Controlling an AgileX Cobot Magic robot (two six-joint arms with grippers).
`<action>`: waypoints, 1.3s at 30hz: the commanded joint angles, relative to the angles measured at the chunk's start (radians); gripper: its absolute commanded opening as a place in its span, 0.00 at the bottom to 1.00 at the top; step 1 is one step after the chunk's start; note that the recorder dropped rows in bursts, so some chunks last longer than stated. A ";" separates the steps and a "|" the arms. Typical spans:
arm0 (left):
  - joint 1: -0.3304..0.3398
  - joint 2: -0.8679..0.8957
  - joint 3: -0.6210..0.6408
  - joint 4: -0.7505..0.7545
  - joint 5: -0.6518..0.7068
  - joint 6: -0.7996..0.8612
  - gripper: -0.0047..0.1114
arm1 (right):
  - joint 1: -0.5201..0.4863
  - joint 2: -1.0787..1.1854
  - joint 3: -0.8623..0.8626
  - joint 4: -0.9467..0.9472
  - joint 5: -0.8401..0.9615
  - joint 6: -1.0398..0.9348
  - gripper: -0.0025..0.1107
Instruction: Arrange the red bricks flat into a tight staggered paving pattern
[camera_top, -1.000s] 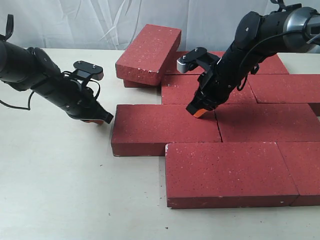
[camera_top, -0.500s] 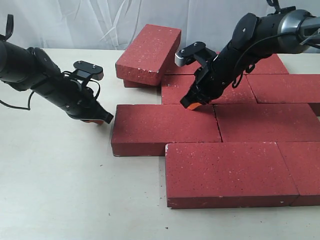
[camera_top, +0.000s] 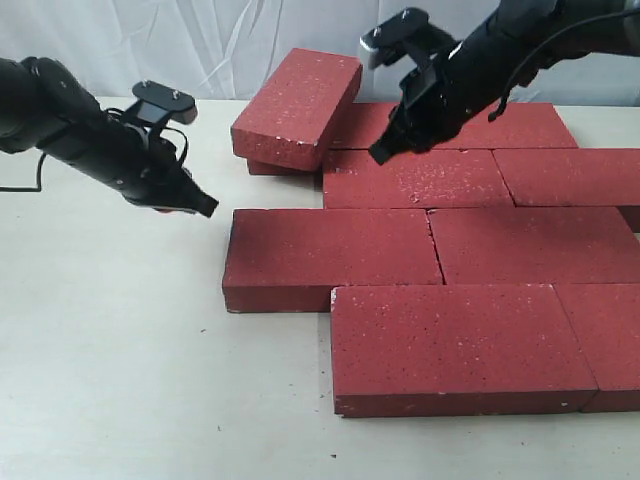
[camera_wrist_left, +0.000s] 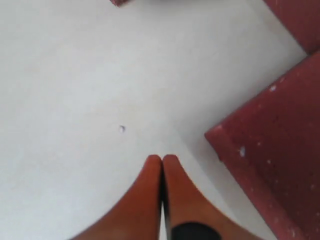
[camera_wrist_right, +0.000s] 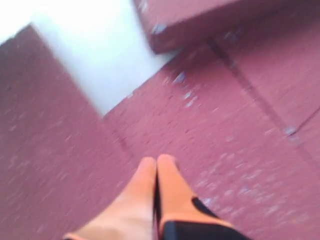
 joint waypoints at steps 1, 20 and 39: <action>0.003 -0.041 -0.007 -0.126 -0.065 0.006 0.04 | -0.004 -0.005 -0.012 0.008 -0.439 0.037 0.01; -0.049 0.033 -0.067 -0.302 -0.040 0.240 0.04 | -0.053 0.753 -1.215 -0.182 0.018 0.481 0.01; -0.049 0.048 -0.067 -0.313 -0.040 0.253 0.04 | -0.055 0.868 -1.243 -0.212 -0.135 0.464 0.01</action>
